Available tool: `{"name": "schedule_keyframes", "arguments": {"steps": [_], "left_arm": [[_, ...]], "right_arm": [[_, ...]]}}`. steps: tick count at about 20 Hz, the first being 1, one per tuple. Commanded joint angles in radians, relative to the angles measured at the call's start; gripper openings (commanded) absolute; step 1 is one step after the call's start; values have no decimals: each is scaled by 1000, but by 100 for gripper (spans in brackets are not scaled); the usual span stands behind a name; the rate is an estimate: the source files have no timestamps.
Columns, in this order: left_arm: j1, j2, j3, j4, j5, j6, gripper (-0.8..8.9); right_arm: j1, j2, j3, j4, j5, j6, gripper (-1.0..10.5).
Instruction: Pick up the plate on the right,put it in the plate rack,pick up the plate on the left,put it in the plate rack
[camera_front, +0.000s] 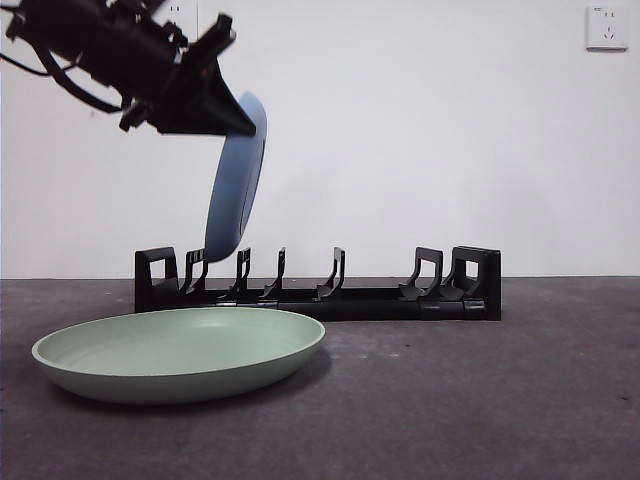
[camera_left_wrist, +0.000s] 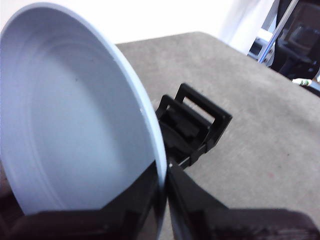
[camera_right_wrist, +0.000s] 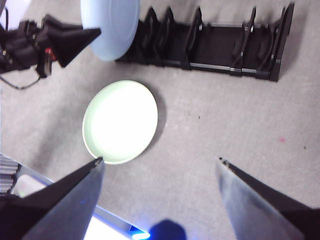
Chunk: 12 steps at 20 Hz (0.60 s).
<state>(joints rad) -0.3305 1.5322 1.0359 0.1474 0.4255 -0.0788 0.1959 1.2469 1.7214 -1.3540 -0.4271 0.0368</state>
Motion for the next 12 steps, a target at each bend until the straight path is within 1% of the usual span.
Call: {"name": "schedule_keyframes", "arguments": {"steps": [1,6,8,10,12], "left_arm": [[10,31,2,23,-1,32,-8],[19,71,2,25,-8,63,-8],[18,71,2,10,-49,98,-8],[18,71,2,-23,-63,143,-8],[18,72,2,-49,-90,172,-8]], "right_arm": [[2,0,-26,-20,-4,-19,378],[2,0,-58,-20,-3,-34,378],[2,0,-59,-20,-3,-39,378],[2,0,-59,-18,-3,-42,378],[2,0,-59,-8,-3,-41,378]]}}
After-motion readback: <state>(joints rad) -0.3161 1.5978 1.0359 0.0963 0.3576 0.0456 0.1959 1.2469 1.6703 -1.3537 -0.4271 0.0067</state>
